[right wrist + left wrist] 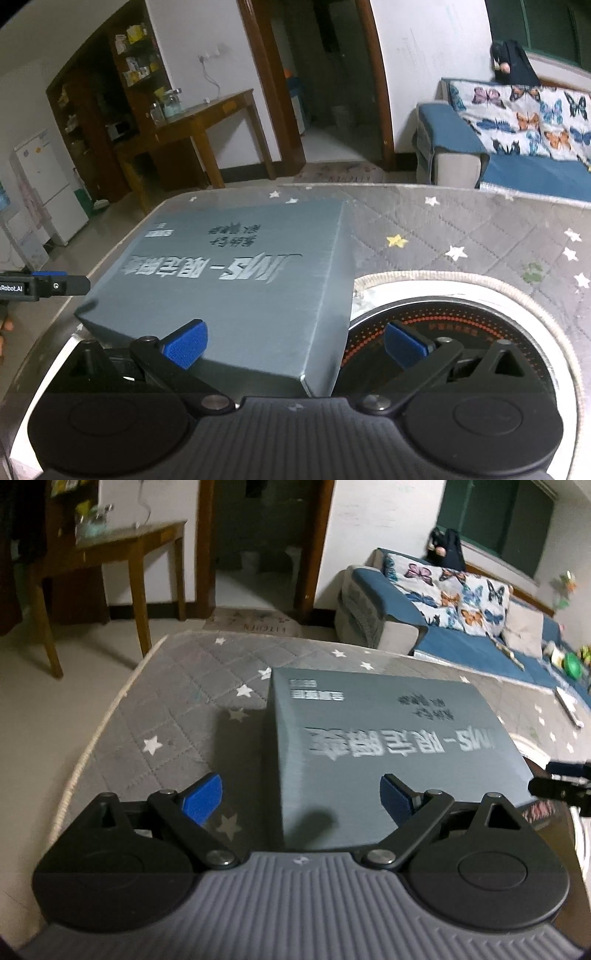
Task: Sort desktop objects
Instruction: 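Close the left gripper on the lid edge while the right gripper grips the lid, then lift the grey lid with both grippers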
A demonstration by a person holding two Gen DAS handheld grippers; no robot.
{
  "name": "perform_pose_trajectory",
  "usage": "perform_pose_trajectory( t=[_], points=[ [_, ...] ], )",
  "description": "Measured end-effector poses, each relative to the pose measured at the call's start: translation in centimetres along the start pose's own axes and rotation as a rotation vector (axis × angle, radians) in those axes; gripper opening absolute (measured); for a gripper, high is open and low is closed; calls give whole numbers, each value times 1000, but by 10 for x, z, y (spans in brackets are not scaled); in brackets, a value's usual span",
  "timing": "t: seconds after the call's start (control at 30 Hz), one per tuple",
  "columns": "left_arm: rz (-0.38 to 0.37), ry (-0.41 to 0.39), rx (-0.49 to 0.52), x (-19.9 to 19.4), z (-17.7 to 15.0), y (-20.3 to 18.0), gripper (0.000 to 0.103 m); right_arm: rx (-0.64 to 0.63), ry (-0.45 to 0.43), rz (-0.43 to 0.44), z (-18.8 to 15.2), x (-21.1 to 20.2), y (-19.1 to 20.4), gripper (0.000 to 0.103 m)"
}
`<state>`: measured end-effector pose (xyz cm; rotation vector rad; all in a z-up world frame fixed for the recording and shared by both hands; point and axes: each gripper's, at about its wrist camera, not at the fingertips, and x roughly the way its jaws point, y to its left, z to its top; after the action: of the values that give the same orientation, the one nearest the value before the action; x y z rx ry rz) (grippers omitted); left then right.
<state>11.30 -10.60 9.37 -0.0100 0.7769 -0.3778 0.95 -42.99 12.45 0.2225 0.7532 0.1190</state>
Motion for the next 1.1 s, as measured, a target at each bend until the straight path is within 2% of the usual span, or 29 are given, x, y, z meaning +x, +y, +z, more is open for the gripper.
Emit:
perform_pose_trajectory(
  t=[0.43, 0.5, 0.73, 1.1],
  points=[
    [-73, 73, -123, 46, 9, 27, 92, 79, 100, 104, 16, 42, -20, 103],
    [-81, 75, -139, 50, 7, 30, 98, 94, 116, 124, 18, 48, -23, 103],
    [-151, 95, -218, 58, 4, 43, 99, 174, 147, 195, 16, 67, -36, 103],
    [-248, 141, -293, 77, 3, 48, 99, 152, 205, 235, 24, 77, -32, 103]
  ],
)
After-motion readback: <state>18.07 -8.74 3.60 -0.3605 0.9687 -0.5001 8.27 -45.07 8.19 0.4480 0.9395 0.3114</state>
